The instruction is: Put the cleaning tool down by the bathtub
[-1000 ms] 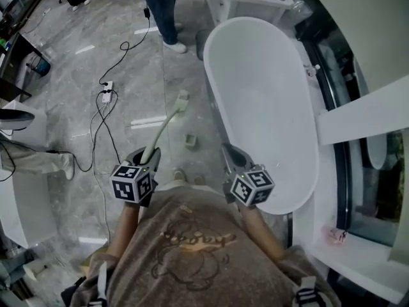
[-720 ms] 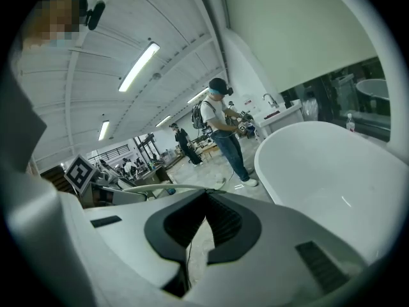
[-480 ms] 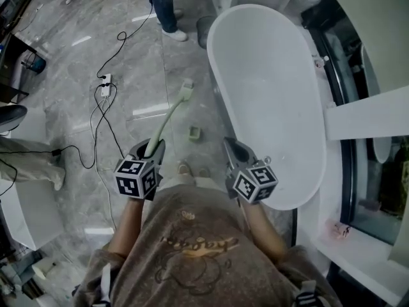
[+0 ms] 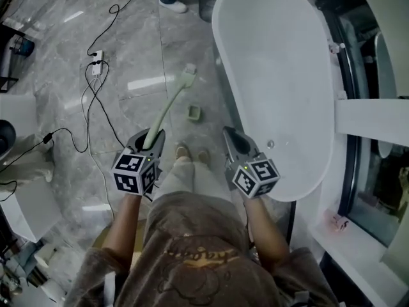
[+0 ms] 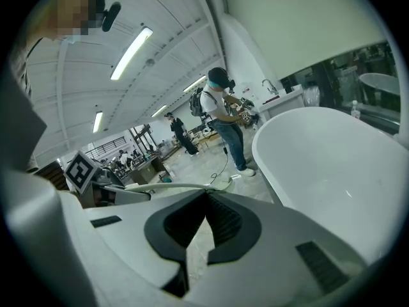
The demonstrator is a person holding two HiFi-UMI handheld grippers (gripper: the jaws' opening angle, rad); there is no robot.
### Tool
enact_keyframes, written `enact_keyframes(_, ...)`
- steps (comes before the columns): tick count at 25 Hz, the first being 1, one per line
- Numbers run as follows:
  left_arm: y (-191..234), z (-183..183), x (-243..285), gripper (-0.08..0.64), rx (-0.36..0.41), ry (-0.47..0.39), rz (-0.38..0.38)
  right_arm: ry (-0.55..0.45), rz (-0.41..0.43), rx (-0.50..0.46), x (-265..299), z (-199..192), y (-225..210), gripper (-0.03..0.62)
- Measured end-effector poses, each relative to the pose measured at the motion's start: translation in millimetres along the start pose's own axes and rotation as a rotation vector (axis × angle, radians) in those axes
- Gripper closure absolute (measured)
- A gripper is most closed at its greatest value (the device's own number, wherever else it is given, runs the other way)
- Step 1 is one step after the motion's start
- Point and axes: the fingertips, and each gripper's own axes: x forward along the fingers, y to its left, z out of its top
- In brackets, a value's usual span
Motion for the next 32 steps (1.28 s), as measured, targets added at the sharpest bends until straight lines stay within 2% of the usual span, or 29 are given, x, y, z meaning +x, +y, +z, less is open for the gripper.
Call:
enact_keyframes(9, 24, -28, 54, 0.483, 0.014, 0.042, -0.023, -0.026, -0.037, 0.016, 34, -20, -32, 0.592)
enact_keyframes(26, 51, -104, 139, 0.483, -0.011, 0.090, -0.028, 0.006, -0.047, 0.025, 96, -95, -86, 0.592)
enact_keyframes(29, 54, -115, 157, 0.483, -0.032, 0.108, -0.030, 0.019, -0.056, 0.028, 105, -106, -92, 0.592)
enact_keyframes(32, 57, -125, 178, 0.483, -0.084, 0.144, -0.042, 0.034, -0.061, 0.033, 108, -112, -95, 0.592)
